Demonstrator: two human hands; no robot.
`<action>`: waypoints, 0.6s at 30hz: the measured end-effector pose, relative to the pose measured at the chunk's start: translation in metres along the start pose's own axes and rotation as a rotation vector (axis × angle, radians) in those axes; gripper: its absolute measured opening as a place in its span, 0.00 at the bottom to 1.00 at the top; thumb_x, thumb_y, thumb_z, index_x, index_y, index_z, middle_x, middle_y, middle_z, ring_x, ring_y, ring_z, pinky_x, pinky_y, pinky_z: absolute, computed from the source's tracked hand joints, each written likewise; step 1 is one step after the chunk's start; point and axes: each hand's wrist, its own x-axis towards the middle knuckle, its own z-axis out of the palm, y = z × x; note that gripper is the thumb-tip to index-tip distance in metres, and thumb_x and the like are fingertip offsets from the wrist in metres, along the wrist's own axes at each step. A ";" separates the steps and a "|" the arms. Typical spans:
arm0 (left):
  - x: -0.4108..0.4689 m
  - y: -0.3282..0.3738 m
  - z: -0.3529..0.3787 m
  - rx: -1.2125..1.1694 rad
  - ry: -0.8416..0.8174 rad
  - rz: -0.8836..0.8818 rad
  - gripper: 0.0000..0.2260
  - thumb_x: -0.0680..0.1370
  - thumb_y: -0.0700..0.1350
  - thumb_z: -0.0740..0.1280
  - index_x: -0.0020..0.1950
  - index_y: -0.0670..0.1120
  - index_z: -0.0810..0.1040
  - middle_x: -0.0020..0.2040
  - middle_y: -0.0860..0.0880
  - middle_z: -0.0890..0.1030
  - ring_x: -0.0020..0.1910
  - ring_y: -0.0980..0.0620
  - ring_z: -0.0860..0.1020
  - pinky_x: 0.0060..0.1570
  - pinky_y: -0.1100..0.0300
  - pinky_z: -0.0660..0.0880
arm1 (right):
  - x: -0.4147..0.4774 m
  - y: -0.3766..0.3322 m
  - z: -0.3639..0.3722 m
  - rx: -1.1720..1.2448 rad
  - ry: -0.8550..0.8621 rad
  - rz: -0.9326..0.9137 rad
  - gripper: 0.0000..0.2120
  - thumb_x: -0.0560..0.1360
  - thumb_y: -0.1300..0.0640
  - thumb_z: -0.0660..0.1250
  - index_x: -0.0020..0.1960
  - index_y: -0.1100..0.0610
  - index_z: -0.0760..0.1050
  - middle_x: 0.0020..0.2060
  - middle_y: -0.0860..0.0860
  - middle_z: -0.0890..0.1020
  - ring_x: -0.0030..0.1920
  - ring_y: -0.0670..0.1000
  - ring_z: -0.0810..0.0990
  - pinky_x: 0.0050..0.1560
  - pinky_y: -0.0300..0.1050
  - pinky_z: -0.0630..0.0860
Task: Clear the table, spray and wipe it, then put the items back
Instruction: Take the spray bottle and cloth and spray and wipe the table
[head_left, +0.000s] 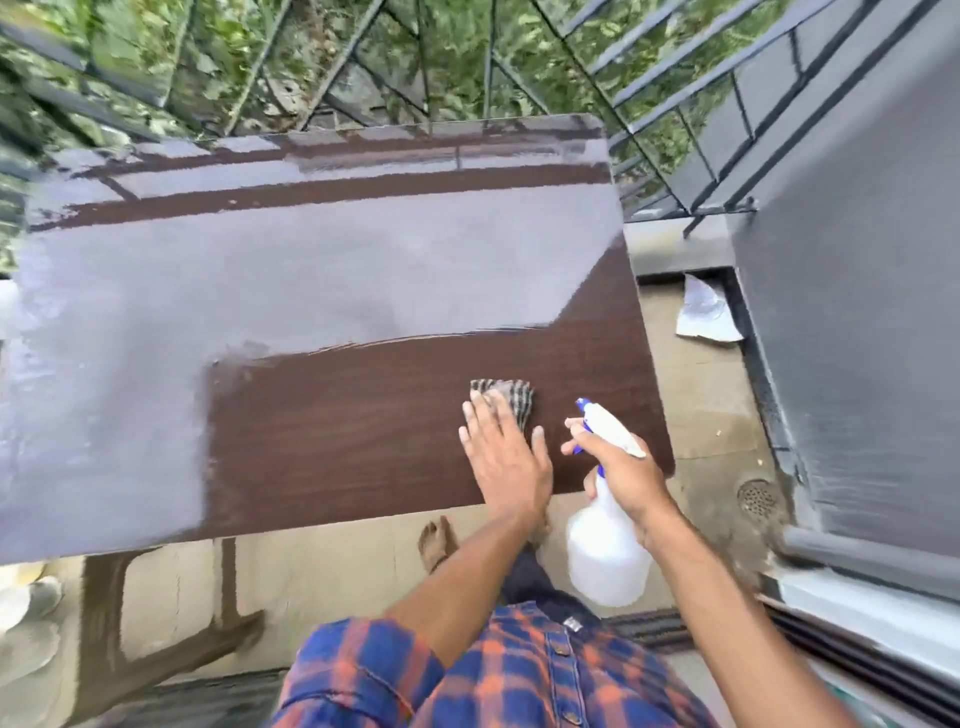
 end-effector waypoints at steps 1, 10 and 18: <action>0.000 0.011 0.006 0.008 -0.033 0.053 0.33 0.80 0.56 0.56 0.80 0.40 0.57 0.79 0.37 0.58 0.79 0.38 0.54 0.77 0.41 0.52 | 0.001 0.005 -0.015 0.015 0.044 0.002 0.10 0.79 0.54 0.70 0.58 0.56 0.83 0.45 0.54 0.85 0.21 0.51 0.68 0.27 0.42 0.69; -0.006 0.070 0.055 0.201 -0.368 0.710 0.27 0.82 0.50 0.58 0.80 0.43 0.58 0.80 0.40 0.57 0.79 0.39 0.55 0.76 0.41 0.57 | -0.005 0.047 -0.103 0.146 0.306 0.098 0.05 0.76 0.51 0.73 0.47 0.52 0.85 0.43 0.52 0.86 0.26 0.53 0.69 0.27 0.42 0.70; -0.003 0.059 0.057 0.219 -0.498 1.189 0.23 0.82 0.48 0.62 0.76 0.42 0.67 0.77 0.40 0.65 0.77 0.40 0.63 0.74 0.43 0.61 | -0.003 0.058 -0.106 0.210 0.309 0.121 0.05 0.77 0.54 0.73 0.49 0.54 0.86 0.38 0.52 0.86 0.23 0.49 0.71 0.28 0.43 0.69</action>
